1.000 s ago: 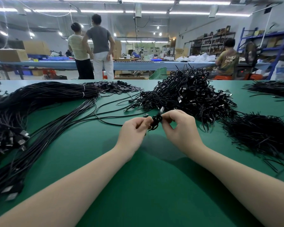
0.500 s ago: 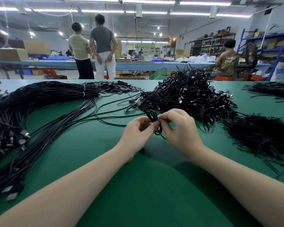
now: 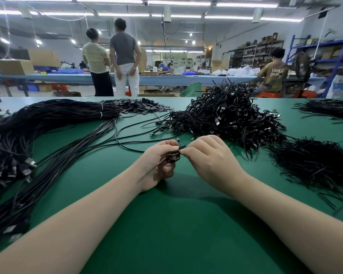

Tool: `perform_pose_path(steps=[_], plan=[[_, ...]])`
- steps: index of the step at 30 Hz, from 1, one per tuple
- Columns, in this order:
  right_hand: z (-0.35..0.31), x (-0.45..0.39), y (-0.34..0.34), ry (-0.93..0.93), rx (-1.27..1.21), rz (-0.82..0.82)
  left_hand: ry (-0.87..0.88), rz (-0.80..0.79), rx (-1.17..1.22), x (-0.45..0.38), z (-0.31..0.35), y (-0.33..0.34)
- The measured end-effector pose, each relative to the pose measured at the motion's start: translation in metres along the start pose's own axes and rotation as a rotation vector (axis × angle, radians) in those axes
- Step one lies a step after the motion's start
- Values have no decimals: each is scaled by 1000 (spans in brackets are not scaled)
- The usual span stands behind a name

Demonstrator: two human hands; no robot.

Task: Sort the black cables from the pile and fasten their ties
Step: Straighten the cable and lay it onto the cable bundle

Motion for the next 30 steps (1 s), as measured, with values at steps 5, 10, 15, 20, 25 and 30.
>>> perform_pose_path(steps=[5,10,15,20,25,30], plan=[[7,6,17,190,-282,-215,-89,-140,-13,5,-2,4],[6,-2,6,170,-251,-147,-67,-34,75,2,-3,-2],[67,-61,-9,91,141,-8,34,160,120,-7,-1,-15],[186,-66,44,604,472,-1004,118,175,-32,-9,-2,-17],[91,-13,70,536,268,-918,380,344,-502,0,20,-20],[29,62,86,710,-44,-956,306,439,-1176,-2,83,-43]])
Point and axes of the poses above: each hand's wrist, its own x-axis away from the middle knuckle, its own y-axis out of the palm, z = x × y, the point moved 8 cm from there along -x, towards the middle knuckle, and after that the axes turned 10 degrees about x, right-handed, at the moved point
